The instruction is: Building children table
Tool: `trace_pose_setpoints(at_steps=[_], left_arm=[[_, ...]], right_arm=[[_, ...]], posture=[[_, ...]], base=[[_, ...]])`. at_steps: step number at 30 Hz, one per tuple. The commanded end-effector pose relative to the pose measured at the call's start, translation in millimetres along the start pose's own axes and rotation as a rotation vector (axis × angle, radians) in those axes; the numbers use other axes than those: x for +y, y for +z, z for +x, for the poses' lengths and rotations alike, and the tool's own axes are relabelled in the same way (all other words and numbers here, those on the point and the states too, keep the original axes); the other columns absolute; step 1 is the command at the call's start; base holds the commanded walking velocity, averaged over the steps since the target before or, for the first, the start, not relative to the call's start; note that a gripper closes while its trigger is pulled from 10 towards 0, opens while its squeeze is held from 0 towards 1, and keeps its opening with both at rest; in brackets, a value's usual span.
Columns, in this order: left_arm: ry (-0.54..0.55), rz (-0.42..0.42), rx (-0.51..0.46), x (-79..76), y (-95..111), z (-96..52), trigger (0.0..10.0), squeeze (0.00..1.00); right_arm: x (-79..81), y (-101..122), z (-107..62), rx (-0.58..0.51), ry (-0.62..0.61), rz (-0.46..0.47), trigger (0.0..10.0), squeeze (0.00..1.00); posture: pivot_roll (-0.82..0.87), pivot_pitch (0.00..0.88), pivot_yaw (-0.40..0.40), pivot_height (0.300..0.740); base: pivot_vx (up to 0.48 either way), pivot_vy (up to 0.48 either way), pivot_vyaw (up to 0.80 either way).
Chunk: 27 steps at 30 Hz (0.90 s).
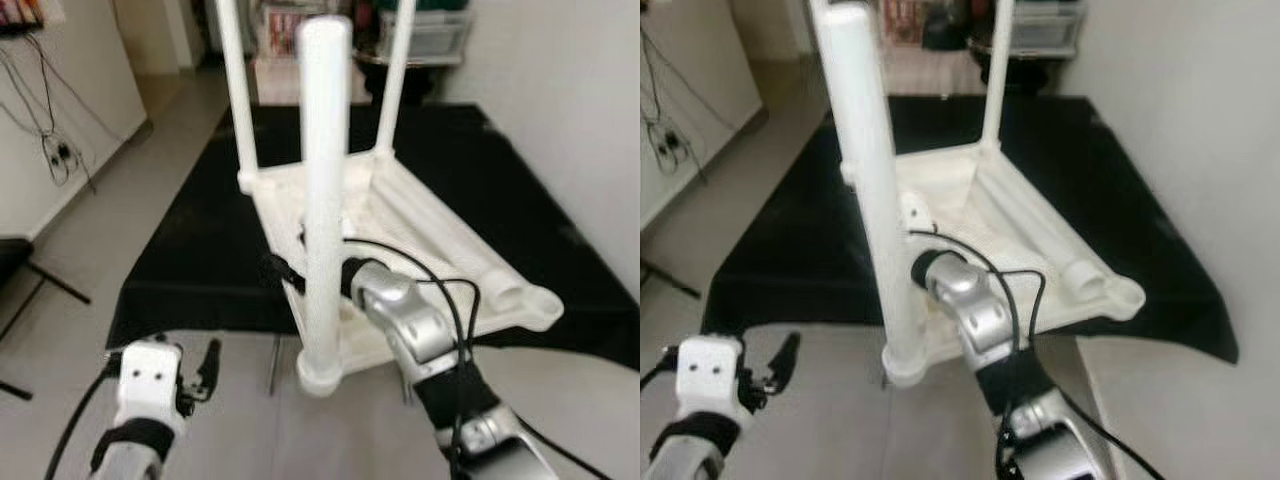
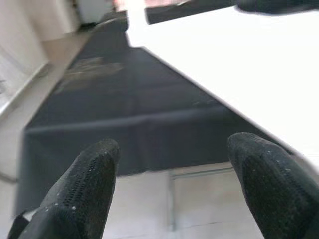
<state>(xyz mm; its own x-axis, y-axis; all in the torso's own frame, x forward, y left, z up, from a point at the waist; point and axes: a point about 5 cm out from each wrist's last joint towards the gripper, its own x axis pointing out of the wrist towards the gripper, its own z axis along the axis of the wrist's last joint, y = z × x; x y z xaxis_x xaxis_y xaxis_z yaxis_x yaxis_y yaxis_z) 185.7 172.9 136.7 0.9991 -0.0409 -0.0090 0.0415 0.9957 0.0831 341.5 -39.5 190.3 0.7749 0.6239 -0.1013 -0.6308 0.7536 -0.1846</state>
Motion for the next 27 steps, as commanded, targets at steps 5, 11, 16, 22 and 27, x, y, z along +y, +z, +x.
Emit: trace_pose_setpoints(at_steps=[5,11,16,22,27], left_arm=[[-0.089,0.023,-0.012,-6.2,7,1.3,10.0,0.0],[-0.085,0.029,-0.021,-4.3,10,4.1,10.0,0.0],[-0.291,-0.035,-0.049,-26.9,23,2.9,10.0,0.0],[-0.532,-0.123,-0.044,-48.4,31,-9.0,10.0,1.0],[-0.619,-0.128,-0.034,-57.0,33,-12.5,10.0,1.0]], right_arm=[[-32.8,-6,-8.7,0.012,-0.136,0.002,10.0,0.0],[-44.6,-7,-12.6,0.008,-0.194,0.008,10.0,0.0],[-72.1,-9,-23.2,0.003,-0.353,0.002,10.0,0.0],[-83.9,-13,-28.7,0.016,-0.397,-0.006,10.0,0.0],[-85.9,-15,-30.1,0.019,-0.403,-0.006,10.0,0.0]], posture=[[0.03,0.05,-0.053,0.74],[0.03,0.051,-0.052,0.74],[0.04,0.052,-0.049,0.74],[0.04,0.053,-0.052,0.74],[0.04,0.053,-0.05,0.74]], base=[[0.0,0.0,0.0],[0.0,0.0,0.0],[0.0,0.0,0.0],[0.0,0.0,0.0],[0.0,0.0,0.0]])
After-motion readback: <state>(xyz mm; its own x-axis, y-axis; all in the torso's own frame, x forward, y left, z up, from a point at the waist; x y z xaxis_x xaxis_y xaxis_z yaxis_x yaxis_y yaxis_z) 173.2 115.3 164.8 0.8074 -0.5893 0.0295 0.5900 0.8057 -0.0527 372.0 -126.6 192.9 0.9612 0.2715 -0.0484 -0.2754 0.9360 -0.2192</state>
